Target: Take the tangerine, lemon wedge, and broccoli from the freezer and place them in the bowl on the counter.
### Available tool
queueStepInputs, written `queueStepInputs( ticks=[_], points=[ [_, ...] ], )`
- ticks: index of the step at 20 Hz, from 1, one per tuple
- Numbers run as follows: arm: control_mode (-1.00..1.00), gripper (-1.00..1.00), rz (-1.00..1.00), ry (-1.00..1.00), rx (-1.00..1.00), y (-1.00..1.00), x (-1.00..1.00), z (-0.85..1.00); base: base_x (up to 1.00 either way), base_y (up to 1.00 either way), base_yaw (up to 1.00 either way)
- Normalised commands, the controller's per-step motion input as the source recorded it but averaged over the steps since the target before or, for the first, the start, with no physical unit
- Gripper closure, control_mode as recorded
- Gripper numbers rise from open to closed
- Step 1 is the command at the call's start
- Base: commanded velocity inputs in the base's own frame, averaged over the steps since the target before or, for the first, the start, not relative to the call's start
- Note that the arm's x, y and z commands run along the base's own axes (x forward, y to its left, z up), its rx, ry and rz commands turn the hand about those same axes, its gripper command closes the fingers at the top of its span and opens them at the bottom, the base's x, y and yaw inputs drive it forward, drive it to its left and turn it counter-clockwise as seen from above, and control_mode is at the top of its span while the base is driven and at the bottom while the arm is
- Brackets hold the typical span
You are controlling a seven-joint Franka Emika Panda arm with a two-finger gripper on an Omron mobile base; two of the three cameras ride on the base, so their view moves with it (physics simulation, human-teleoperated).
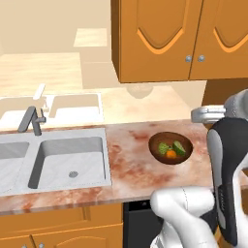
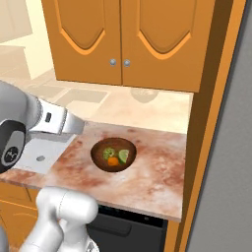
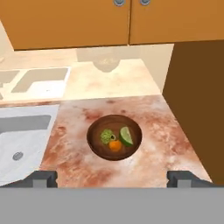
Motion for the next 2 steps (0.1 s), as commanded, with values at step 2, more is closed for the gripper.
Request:
queueStepInputs(
  ticks=[2],
  points=[
    [-1.00,-1.00,0.00,0.00,0.00,0.00,-1.00,0.57,0.00,0.00,0.00]
  ],
)
